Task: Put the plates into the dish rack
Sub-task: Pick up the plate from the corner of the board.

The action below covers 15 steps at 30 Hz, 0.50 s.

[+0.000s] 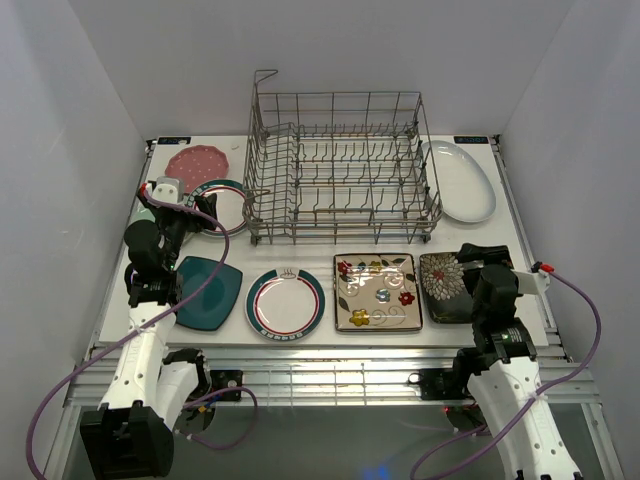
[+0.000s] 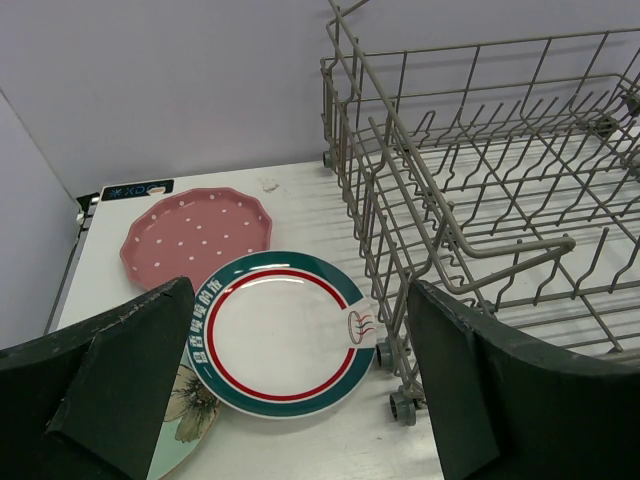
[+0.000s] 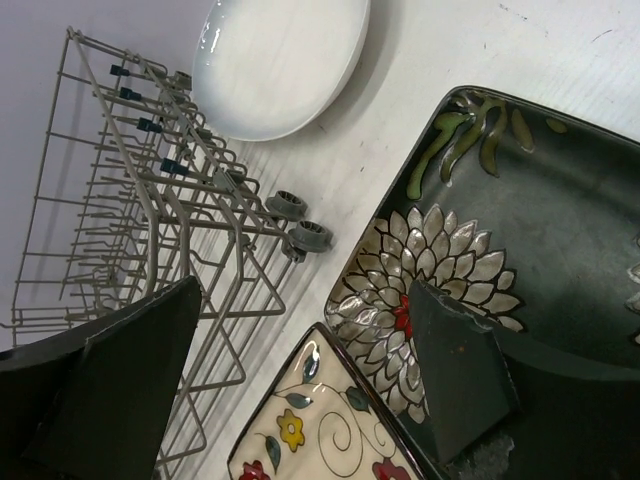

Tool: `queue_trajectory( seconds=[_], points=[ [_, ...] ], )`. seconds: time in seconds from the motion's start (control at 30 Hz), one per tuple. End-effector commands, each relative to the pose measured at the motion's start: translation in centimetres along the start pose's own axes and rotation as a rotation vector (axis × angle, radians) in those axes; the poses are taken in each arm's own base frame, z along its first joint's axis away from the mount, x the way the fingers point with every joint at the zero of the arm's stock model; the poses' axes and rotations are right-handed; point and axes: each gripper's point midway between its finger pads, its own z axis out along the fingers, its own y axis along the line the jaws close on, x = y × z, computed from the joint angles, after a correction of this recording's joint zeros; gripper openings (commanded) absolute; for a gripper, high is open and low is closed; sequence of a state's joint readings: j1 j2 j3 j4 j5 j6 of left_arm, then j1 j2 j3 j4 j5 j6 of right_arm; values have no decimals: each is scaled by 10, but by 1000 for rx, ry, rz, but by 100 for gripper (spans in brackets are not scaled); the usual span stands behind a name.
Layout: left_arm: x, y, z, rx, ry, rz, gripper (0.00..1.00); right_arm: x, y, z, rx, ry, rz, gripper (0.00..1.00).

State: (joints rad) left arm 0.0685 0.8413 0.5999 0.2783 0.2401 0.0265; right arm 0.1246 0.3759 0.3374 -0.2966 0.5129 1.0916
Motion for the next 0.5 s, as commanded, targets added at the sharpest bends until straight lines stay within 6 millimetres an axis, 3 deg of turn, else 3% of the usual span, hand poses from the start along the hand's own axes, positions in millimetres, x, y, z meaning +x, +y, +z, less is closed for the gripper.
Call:
queue_trajectory(
  seconds=[0.0, 0.47],
  points=[
    [-10, -1, -3, 2, -34, 2, 98, -6, 11, 2, -35, -25, 21, 90],
    [-13, 1, -5, -12, -44, 3, 98, 3, 33, 25, -76, -4, 81, 90]
  ],
)
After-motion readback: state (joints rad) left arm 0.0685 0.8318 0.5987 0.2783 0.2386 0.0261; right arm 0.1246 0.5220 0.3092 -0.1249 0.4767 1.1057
